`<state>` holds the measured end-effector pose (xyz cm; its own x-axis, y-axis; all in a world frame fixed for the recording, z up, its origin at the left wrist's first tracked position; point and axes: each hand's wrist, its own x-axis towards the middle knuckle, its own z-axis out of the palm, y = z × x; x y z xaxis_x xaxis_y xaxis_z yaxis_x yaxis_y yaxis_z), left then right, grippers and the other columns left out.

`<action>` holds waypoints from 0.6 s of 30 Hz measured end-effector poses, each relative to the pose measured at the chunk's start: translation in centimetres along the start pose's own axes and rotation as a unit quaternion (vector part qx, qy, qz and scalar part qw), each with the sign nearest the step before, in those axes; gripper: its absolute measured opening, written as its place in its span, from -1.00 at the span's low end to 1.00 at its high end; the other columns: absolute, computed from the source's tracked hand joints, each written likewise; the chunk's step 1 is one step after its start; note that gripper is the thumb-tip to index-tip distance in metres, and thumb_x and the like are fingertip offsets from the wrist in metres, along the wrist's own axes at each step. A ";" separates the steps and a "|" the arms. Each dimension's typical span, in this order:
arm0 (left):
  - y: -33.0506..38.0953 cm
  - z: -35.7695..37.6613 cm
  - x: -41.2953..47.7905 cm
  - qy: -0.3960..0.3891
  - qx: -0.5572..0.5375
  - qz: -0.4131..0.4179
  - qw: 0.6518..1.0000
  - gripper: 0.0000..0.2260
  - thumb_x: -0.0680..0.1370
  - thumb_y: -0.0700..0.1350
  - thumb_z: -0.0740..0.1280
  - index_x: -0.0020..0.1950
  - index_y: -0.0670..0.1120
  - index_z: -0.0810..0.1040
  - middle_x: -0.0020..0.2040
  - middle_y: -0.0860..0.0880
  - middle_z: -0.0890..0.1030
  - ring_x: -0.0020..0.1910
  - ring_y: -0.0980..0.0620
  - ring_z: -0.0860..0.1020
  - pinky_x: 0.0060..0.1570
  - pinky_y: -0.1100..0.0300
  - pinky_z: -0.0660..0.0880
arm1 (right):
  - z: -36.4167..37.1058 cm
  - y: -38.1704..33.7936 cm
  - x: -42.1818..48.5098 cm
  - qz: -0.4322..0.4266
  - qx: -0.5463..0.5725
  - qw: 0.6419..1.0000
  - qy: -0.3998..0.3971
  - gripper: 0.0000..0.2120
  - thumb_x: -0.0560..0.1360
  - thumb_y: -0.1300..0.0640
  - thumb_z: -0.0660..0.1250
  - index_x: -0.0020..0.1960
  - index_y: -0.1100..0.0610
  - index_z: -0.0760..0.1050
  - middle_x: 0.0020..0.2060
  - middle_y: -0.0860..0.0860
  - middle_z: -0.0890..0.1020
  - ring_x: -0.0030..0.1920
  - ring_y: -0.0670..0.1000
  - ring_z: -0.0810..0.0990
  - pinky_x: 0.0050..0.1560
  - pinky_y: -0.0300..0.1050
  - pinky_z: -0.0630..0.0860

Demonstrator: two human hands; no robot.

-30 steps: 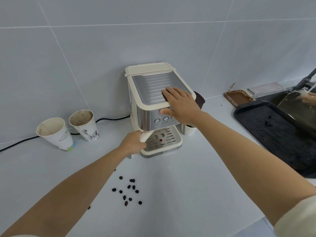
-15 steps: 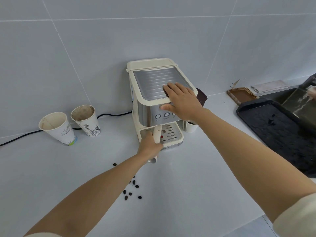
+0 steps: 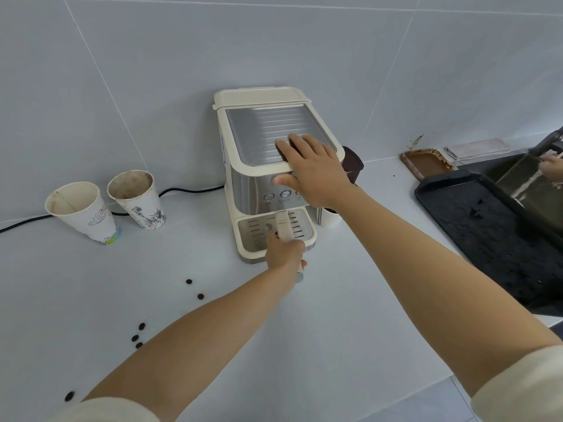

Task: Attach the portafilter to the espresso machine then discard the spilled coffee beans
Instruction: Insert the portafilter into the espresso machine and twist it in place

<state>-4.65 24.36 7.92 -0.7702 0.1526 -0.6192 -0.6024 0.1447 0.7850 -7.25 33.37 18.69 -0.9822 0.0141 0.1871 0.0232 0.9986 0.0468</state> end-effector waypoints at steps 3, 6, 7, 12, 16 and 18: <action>-0.1 0.8 -0.4 0.019 -0.013 -0.003 1.000 -0.63 0.37 -0.33 0.16 0.16 -0.11 0.34 -0.10 -0.08 0.49 -0.54 0.02 0.40 -0.63 0.37 0.29 | 0.1 0.0 0.1 -0.001 0.002 1.000 -0.001 -0.41 0.53 -0.18 0.07 0.45 0.09 0.07 0.43 0.10 0.21 0.43 0.16 0.12 0.40 0.11 0.12; 0.1 0.8 -0.8 0.024 -0.009 0.005 1.000 -0.64 0.38 -0.32 0.15 0.16 -0.13 0.34 -0.09 -0.08 0.49 -0.55 0.01 0.40 -0.58 0.34 0.30 | 0.0 -0.2 0.0 0.001 0.010 1.000 -0.004 -0.41 0.54 -0.18 0.07 0.45 0.10 0.06 0.45 0.10 0.19 0.44 0.17 0.10 0.41 0.12 0.09; 0.1 0.6 -0.9 0.017 0.001 0.012 1.000 -0.64 0.38 -0.31 0.16 0.16 -0.14 0.34 -0.08 -0.10 0.49 -0.55 0.01 0.41 -0.57 0.32 0.31 | -0.1 -0.2 -0.1 0.004 0.010 1.000 -0.008 -0.40 0.54 -0.18 0.07 0.45 0.10 0.05 0.45 0.10 0.18 0.44 0.17 0.09 0.42 0.12 0.08; -0.1 -1.1 -1.9 0.006 0.047 0.076 0.996 -0.70 0.43 -0.22 0.25 0.14 -0.20 0.33 0.00 -0.22 0.54 -0.39 -0.15 0.54 -0.38 0.13 0.49 | -0.7 -1.2 -0.1 0.003 0.014 1.000 -0.026 -0.39 0.55 -0.18 0.04 0.46 0.13 0.01 0.47 0.09 0.13 0.46 0.16 0.04 0.43 0.10 0.03; -0.8 -3.3 -1.9 -0.024 0.178 0.161 0.971 -0.61 0.54 -0.06 0.18 0.30 -0.21 0.26 0.27 -0.25 0.46 0.10 -0.18 0.46 0.09 0.03 0.40 | -0.6 -2.5 0.1 -0.001 0.027 0.999 -0.021 -0.42 0.56 -0.16 0.03 0.45 0.14 0.03 0.46 0.10 0.13 0.45 0.16 0.05 0.43 0.11 0.02; -1.4 -3.9 -1.6 -0.054 0.314 0.209 0.925 -0.51 0.59 0.02 0.06 0.44 -0.19 0.12 0.45 -0.20 0.26 0.37 -0.16 0.29 0.32 -0.02 0.26 | -0.3 -1.6 -0.4 0.023 0.020 0.999 -0.017 -0.44 0.56 -0.14 0.05 0.43 0.14 0.06 0.44 0.11 0.17 0.43 0.17 0.08 0.42 0.11 0.05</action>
<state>-3.37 20.09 7.90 -0.8622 0.4157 -0.2896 0.0091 0.5843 0.8115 -6.86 31.78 18.87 -0.9861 0.0617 0.1541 0.0624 0.9981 -0.0005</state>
